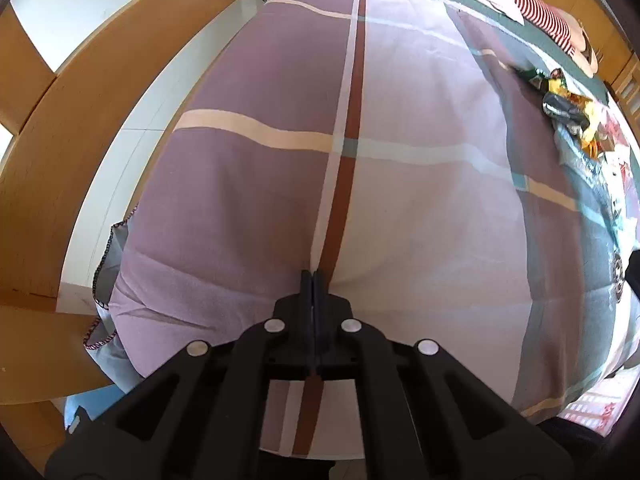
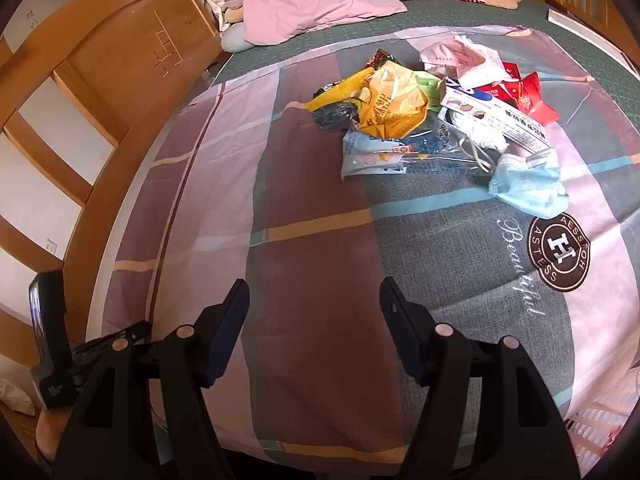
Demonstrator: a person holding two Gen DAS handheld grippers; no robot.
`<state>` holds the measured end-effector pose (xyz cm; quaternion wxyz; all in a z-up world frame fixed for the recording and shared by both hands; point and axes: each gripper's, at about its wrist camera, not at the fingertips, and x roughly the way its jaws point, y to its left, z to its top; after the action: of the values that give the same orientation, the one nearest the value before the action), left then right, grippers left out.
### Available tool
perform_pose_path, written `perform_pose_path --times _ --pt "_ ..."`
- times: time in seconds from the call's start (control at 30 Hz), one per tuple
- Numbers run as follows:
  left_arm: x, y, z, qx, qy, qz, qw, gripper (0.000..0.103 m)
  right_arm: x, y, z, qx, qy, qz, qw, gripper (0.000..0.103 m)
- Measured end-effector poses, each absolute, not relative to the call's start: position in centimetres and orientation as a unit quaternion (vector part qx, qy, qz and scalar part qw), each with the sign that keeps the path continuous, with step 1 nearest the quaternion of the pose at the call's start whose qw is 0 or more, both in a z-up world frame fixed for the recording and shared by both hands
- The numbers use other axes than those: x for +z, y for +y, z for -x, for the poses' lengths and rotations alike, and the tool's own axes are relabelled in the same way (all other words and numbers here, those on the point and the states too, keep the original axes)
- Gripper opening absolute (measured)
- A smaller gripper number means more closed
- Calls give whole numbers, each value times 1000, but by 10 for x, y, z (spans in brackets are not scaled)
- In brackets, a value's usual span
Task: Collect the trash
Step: 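Move both open tools back over the remaining trash on the sheet, then grasp the clear printed plastic wrapper with the right tool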
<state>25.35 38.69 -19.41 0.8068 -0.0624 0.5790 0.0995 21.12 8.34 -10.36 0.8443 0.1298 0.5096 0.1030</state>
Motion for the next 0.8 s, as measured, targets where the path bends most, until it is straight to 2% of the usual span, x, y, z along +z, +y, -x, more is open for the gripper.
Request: perform_pose_path --times 0.13,0.23,0.27,0.3,0.33,0.37,0.47,0.57,0.63,0.7,0.8 --pt "-195 387 -259 105 578 59 807 2 -105 78 -214 102 514 -137 840 66" --pt "-184 386 -255 117 560 55 818 6 -104 74 -215 107 512 -142 841 66" --pt "-179 386 -256 119 551 55 824 24 -103 73 -215 109 510 -145 841 66" --pt "-173 384 -258 120 542 58 830 59 -102 71 -216 110 507 -149 842 66" --pt "-163 382 -258 119 525 67 840 72 -100 66 -217 111 503 -157 843 66" --pt "-153 379 -258 113 503 79 853 78 -95 57 -220 104 491 -170 848 66" --pt "-133 360 -261 76 466 100 876 80 -85 25 -230 37 454 -191 869 67" --pt "-122 333 -266 46 450 112 885 89 -89 6 -249 -8 456 -194 868 67" --pt "-123 314 -272 38 462 117 878 92 -97 5 -270 -16 466 -191 863 68" --pt "-128 301 -280 40 477 123 869 93 -106 10 -290 -24 476 -185 860 75" --pt "-140 297 -279 57 508 144 847 94 -123 25 -318 -49 491 -161 855 76"
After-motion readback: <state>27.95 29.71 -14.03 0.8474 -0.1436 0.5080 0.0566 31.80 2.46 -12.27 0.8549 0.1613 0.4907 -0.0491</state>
